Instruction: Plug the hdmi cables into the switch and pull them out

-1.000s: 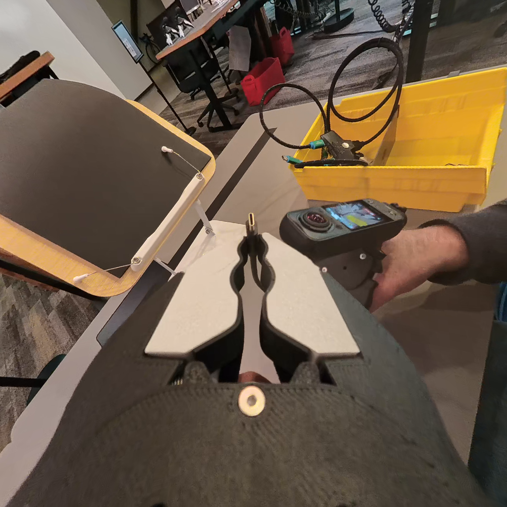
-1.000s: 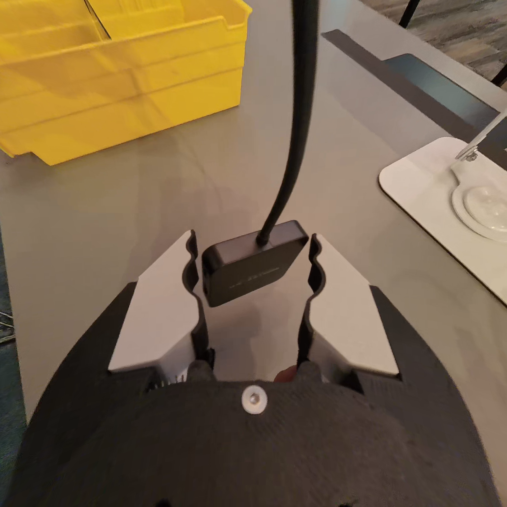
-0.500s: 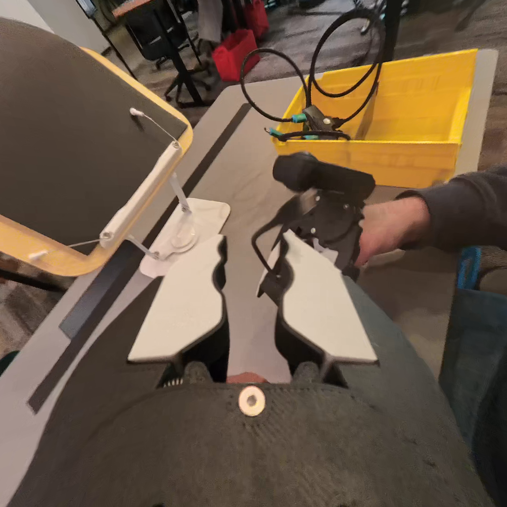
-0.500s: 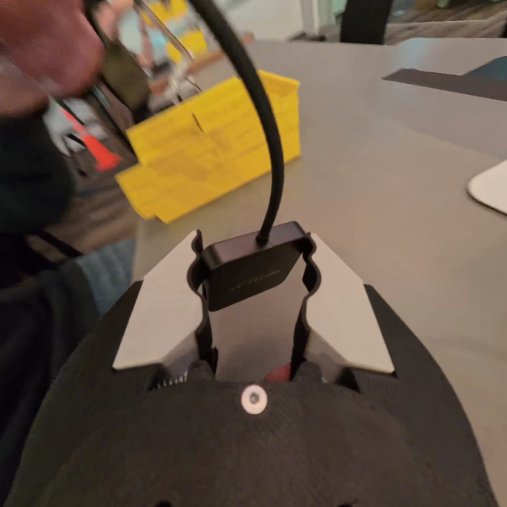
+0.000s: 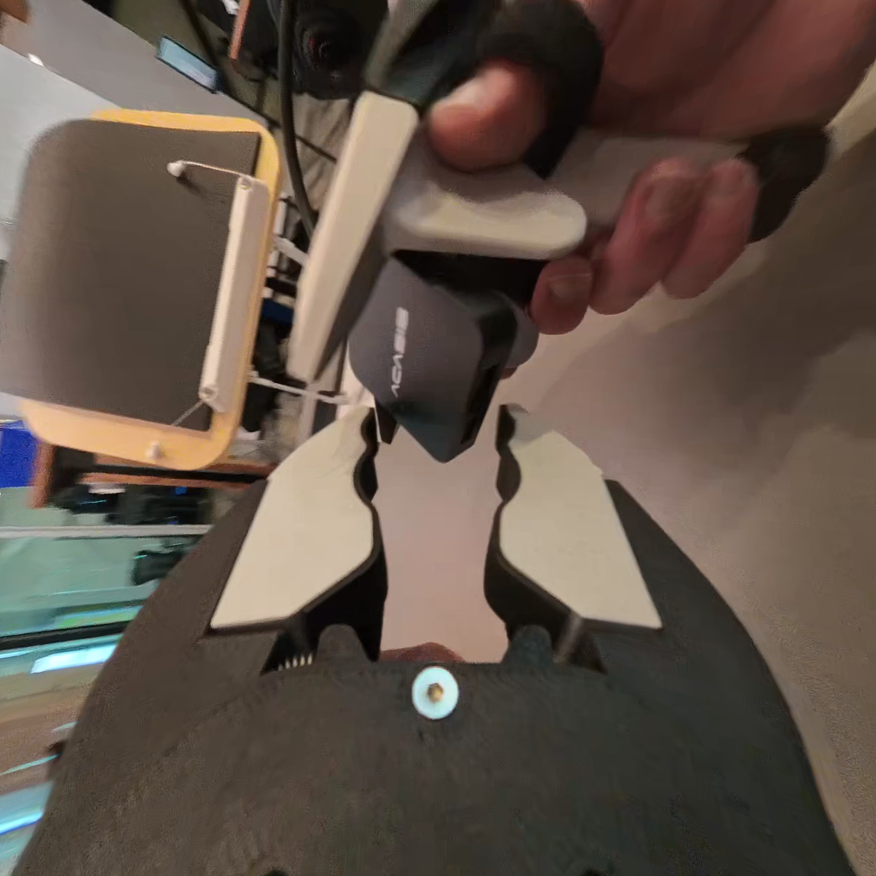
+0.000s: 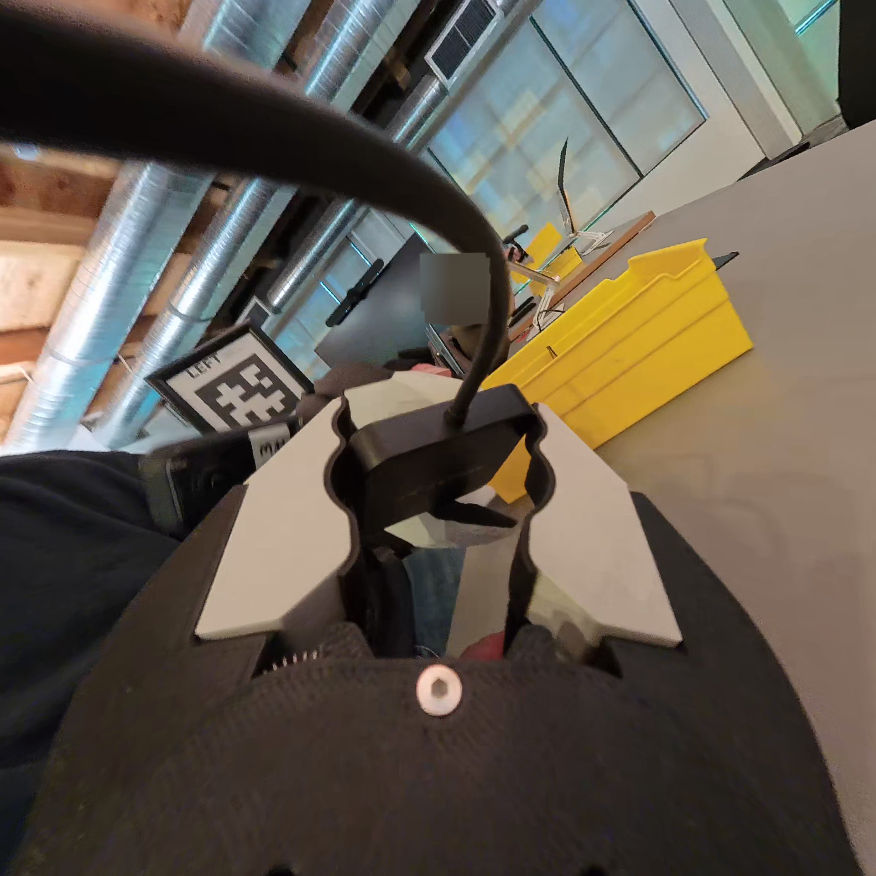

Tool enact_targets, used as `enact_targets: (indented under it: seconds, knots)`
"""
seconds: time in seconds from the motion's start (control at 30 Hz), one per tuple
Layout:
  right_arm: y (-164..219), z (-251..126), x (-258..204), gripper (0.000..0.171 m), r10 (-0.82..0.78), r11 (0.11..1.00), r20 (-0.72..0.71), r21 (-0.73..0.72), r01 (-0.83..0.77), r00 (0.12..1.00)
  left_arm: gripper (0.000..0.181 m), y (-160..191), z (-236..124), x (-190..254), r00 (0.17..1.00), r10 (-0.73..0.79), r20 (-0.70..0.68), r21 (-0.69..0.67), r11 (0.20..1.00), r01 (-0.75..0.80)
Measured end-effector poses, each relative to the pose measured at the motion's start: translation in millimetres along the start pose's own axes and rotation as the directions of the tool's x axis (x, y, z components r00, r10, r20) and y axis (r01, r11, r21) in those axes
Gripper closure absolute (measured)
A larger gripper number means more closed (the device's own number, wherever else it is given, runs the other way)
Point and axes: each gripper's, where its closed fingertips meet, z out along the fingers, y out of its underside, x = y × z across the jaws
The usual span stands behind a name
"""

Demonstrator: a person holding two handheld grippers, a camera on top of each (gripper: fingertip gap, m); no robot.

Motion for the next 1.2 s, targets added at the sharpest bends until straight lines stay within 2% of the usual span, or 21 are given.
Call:
enact_targets:
  seconds: [0.07,0.2,0.37,0.57,0.63,0.77,0.83,0.93,1.0,1.03,1.1,1.2]
  knots:
    - [-0.2,1.6,0.0,0.099,0.028,0.999,0.006,0.024,-0.028,1.0,0.147,2.7,2.1,-4.0,0.993,0.075,0.095,-0.037,0.997,-0.072]
    - [3.5,1.3,4.5,0.097,0.058,0.998,-0.006,0.006,-0.058,0.998,0.166,6.9,-2.8,-13.9,0.979,0.115,0.167,-0.061,0.993,-0.106]
    - [4.9,-8.0,21.6,0.087,-0.004,0.999,-0.145,-0.048,-0.003,0.989,0.167,14.1,-3.9,-14.2,0.985,0.1,0.142,-0.096,0.992,-0.087]
    - [4.5,-34.6,30.7,0.076,-0.213,0.973,-0.301,-0.156,0.172,0.93,0.167,15.7,-2.0,-2.7,0.997,0.043,0.062,-0.083,0.996,-0.038]
    - [3.5,-35.7,21.1,0.081,-0.258,0.962,-0.265,-0.165,0.219,0.929,0.167,10.6,-2.2,-0.7,0.998,0.035,0.057,-0.059,0.998,-0.032]
    - [2.1,-36.3,-19.2,0.077,-0.224,0.968,-0.035,-0.127,0.218,0.974,0.167,-0.1,-11.0,-3.8,0.996,-0.091,-0.02,0.08,0.992,0.093]
    - [-1.5,-38.3,-21.3,0.08,-0.225,0.968,-0.022,-0.118,0.221,0.974,0.167,-11.2,-20.4,-5.5,0.988,-0.13,-0.086,0.185,0.972,0.144]
    - [4.0,-31.5,-28.6,0.081,-0.193,0.97,0.031,-0.146,0.195,0.981,0.167,-20.6,-27.4,-7.2,0.983,-0.132,-0.128,0.254,0.954,0.161]
    - [14.3,-22.9,-31.0,0.089,-0.197,0.96,0.044,-0.196,0.201,0.979,0.167,-22.4,-27.3,-5.5,0.985,-0.115,-0.132,0.267,0.952,0.147]
    - [18.4,-19.3,-32.1,0.099,-0.194,0.956,0.054,-0.213,0.201,0.98,0.167,-22.9,-26.9,-3.1,0.986,-0.101,-0.136,0.27,0.953,0.135]
    - [19.7,-15.5,-34.5,0.102,-0.212,0.953,0.064,-0.21,0.22,0.975,0.167,-22.4,-26.3,-2.8,0.987,-0.101,-0.126,0.272,0.953,0.132]
    - [20.0,-12.9,-29.6,0.102,-0.304,0.929,0.006,-0.22,0.298,0.953,0.167,-17.1,-23.5,-3.3,0.982,-0.123,-0.145,0.256,0.954,0.158]
